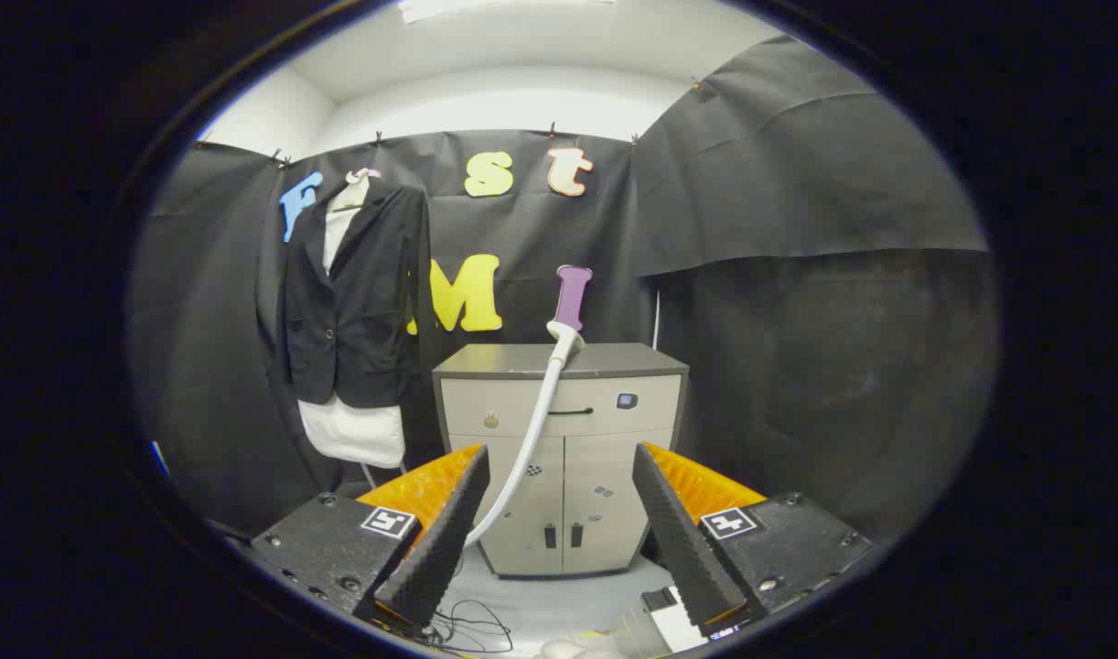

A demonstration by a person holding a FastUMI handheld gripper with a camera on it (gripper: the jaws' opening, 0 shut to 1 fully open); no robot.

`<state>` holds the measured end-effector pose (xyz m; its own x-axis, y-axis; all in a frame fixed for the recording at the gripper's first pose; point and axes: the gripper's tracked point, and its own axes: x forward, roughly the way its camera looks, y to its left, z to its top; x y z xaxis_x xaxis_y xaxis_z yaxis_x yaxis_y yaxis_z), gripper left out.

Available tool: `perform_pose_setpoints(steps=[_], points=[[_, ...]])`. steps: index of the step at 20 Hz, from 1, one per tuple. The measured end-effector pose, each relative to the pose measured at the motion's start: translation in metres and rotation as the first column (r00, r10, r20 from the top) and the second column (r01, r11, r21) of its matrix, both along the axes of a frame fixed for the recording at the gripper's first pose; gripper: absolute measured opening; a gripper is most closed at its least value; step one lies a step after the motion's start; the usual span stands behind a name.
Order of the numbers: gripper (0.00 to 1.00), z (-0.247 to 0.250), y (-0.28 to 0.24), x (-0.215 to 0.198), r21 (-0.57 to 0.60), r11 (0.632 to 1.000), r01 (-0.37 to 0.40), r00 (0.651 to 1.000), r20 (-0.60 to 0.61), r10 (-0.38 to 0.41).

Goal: Iron the clothes twice with a garment steamer, once on the left side and once on the right side.

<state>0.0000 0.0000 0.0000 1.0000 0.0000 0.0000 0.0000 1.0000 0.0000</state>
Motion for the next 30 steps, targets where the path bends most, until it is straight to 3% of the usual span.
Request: perform_pose_setpoints(steps=[10, 16, 23, 30], points=[[0.98, 0.005, 0.005, 0.010, -0.009, 1.000, -0.014, 1.000, 0.004, 0.014], [0.98, 0.017, -0.001, 0.038, -0.007, 0.999, -0.040, 0.999, -0.002, 0.040], [0.98, 0.062, -0.031, 0.129, -0.005, 0.999, -0.039, 0.999, -0.004, 0.039], [0.98, 0.103, -0.036, 0.259, -0.037, 0.996, -0.082, 0.995, -0.063, 0.080]])
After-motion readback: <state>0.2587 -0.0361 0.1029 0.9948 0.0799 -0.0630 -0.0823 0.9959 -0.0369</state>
